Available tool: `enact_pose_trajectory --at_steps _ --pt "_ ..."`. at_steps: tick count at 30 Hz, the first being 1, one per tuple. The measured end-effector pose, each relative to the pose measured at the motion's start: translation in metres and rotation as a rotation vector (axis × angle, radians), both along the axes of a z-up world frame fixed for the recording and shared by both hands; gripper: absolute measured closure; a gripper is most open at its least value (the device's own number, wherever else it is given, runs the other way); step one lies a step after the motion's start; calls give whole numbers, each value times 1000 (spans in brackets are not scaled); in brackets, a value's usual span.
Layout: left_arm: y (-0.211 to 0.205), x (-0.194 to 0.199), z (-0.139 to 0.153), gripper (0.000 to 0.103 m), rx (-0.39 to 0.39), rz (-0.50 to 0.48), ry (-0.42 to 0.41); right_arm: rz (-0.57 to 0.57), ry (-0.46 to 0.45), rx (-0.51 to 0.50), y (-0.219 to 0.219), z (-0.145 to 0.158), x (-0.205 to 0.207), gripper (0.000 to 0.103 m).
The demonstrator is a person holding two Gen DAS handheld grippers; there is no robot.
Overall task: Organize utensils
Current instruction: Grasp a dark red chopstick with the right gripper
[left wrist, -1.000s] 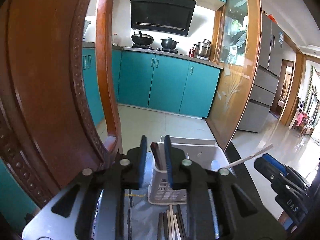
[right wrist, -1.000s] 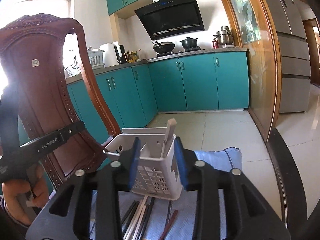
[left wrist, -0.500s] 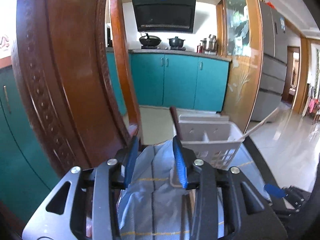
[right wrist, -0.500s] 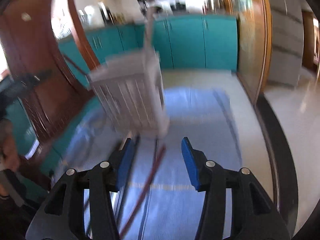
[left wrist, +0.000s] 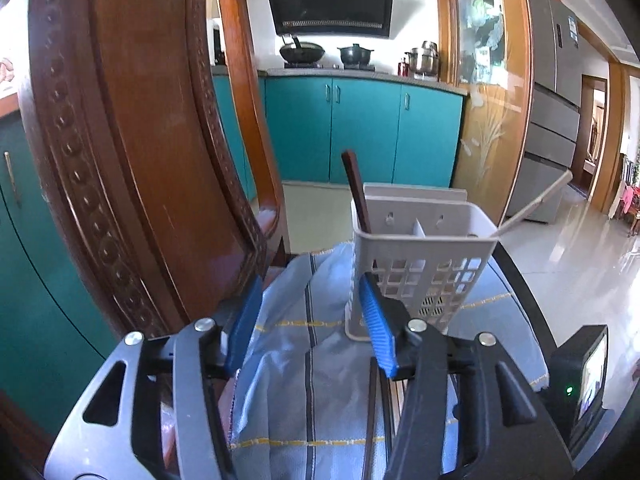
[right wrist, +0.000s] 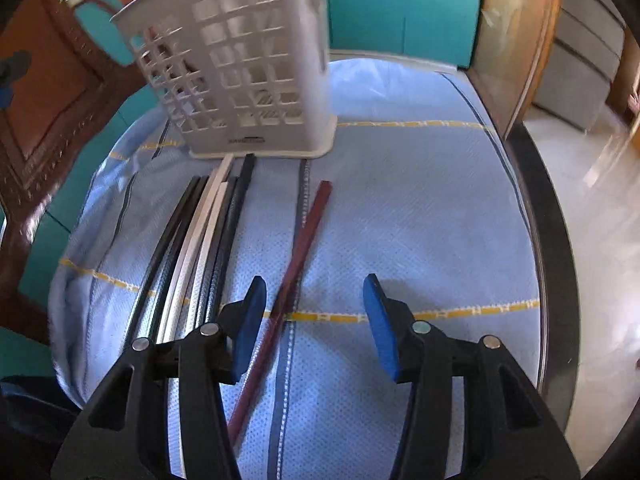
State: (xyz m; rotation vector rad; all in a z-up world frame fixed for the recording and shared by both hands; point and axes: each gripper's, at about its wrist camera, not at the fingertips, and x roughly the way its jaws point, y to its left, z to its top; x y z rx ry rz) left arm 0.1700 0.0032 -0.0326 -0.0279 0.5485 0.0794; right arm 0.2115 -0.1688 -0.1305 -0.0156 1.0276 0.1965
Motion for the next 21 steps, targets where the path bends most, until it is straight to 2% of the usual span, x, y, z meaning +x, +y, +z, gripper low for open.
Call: enact_pose_trajectory --at_steps 1,3,5,12,21 --pt "0 -1 -3 52 1 -3 7 10 -8 -14 2 -2 -2 61" --pt "0 -2 -6 51 9 -9 27 43 -12 -23 6 -2 -4 81" --pt "0 -1 -10 51 12 -14 45 66 1 -9 5 -2 -1 90" --pt "4 0 -29 51 -1 -38 137 68 32 -8 -16 3 0 95" --pt "1 4 -48 49 -11 -71 230 55 23 -9 -30 6 -3 96"
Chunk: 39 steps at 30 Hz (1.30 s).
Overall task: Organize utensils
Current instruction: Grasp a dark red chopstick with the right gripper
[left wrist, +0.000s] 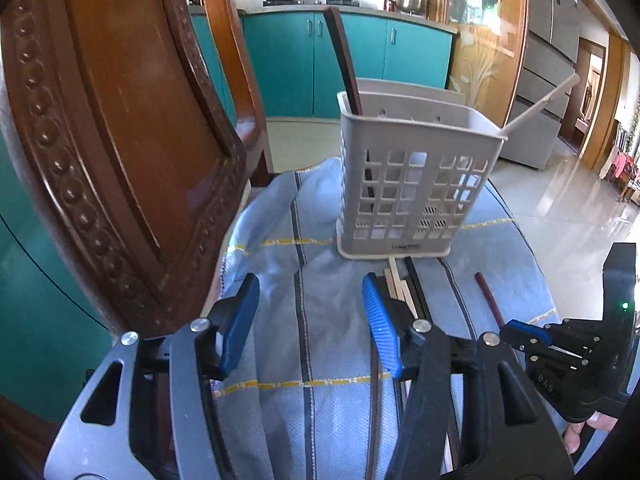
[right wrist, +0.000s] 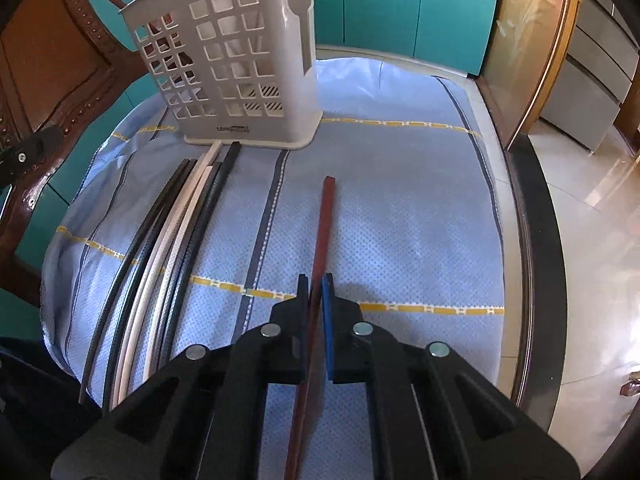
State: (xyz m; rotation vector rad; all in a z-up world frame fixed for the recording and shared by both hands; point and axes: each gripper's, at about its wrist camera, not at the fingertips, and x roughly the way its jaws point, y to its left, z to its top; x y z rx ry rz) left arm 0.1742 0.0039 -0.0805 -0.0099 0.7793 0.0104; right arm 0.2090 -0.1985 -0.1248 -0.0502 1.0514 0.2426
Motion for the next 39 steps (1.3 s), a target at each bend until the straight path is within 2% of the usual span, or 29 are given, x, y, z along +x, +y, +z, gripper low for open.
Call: enact_pose_trajectory --at_steps 6,32,39 --pt "-8 -1 -4 46 12 -17 4 12 -24 1 6 5 -1 96" --pt "-18 4 -21 40 60 -36 77 -14 -1 19 1 3 1 96" --pt "-17 8 -32 40 20 -50 138 -29 1 42 -2 6 2 96"
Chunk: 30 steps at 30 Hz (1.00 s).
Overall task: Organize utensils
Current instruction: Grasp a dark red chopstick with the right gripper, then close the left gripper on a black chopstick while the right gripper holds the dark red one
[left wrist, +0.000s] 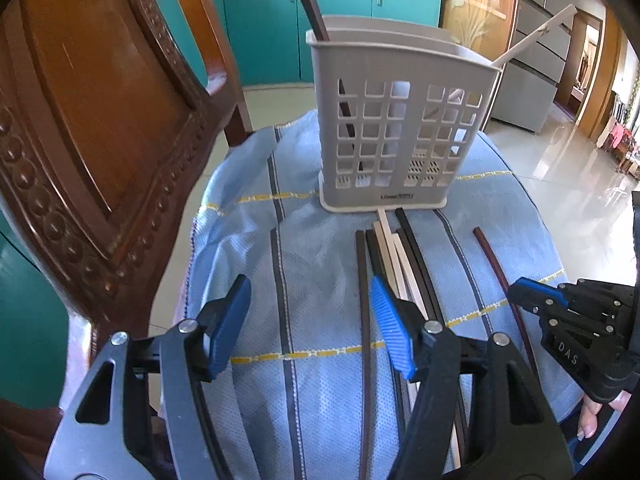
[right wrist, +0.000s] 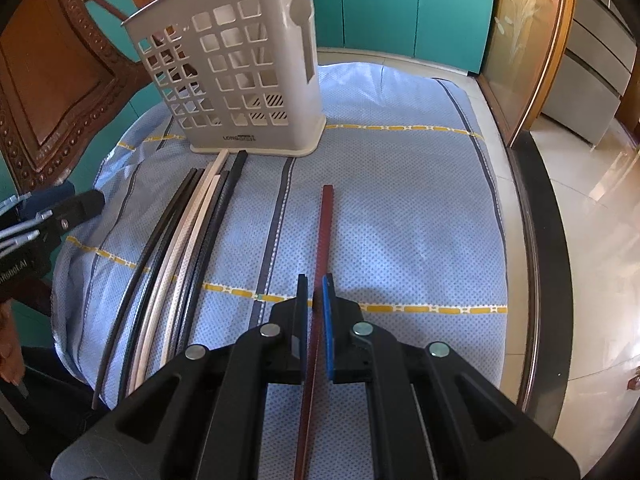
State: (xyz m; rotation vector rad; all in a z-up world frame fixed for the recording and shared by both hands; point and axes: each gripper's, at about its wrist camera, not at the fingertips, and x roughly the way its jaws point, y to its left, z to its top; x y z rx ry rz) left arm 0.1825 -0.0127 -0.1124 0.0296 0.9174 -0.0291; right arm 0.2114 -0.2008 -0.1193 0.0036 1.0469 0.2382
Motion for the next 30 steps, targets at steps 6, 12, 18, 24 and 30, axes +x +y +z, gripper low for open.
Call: enact_pose_trajectory --at_steps 6,12,18,24,30 --pt "4 4 -14 47 -46 -6 65 -36 16 39 -9 1 3 95" --pt "-2 10 -28 52 -76 -28 112 -40 26 49 -6 0 6 92" --pt "-14 19 -48 55 -27 -42 149 -29 30 50 -1 0 6 87" --pt "-24 27 -59 55 14 -34 158 -31 32 20 2 -2 7 86" --pt "-28 41 -60 54 15 -14 150 -23 39 -55 9 -10 7 85"
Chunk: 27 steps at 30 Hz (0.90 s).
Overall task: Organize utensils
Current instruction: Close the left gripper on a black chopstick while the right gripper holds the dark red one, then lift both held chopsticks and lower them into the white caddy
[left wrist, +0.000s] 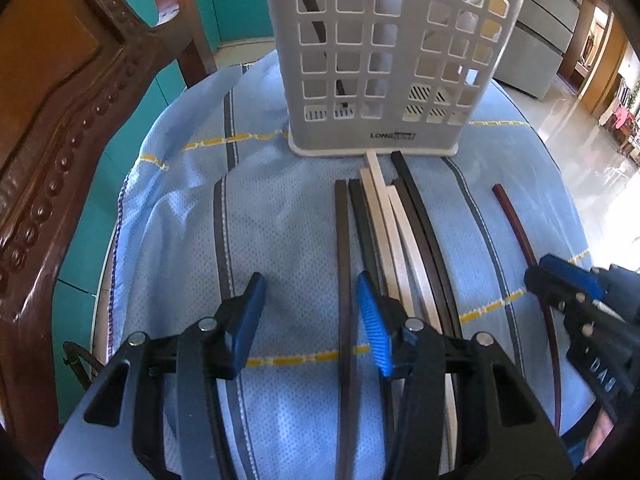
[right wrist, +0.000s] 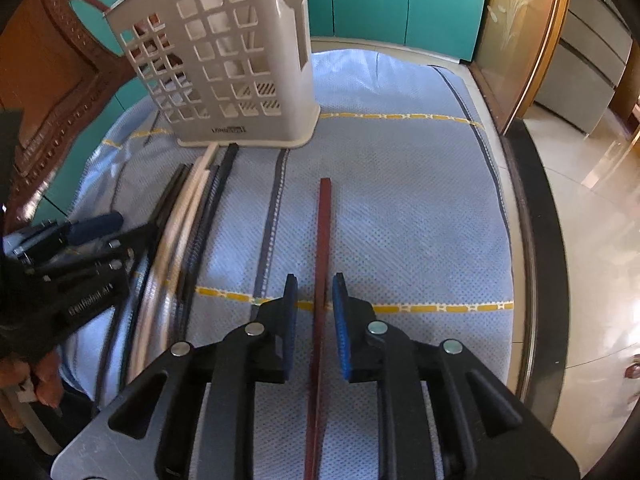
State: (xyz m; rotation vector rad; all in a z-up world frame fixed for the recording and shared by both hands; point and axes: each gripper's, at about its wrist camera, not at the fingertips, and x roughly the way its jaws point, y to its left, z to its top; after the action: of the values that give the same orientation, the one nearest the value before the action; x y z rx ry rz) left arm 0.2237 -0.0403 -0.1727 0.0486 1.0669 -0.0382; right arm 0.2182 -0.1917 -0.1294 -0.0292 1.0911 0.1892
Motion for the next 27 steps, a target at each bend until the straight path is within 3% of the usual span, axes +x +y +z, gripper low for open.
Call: enact_pose_trajectory --at_steps 6,9,11,12,15,20,27 --pt "-4 16 4 57 -10 5 5 14 -21 -31 3 -2 -1 80" --pt "-2 21 4 69 -34 -7 6 18 -27 -25 3 -2 -1 82" --pt "-3 23 3 85 -39 -12 2 14 -20 5 -1 -2 0 96" --pt "-4 22 3 94 -44 -13 3 12 -12 32 -3 -2 0 96" --pt "2 21 4 96 -62 4 -1 5 -19 82 -9 1 0 97" --pt "12 9 30 96 -70 16 -96 13 -172 151 -21 42 -12 97" --pt "26 -35 104 96 -154 -48 -296 74 -383 311 -50 112 -55 97"
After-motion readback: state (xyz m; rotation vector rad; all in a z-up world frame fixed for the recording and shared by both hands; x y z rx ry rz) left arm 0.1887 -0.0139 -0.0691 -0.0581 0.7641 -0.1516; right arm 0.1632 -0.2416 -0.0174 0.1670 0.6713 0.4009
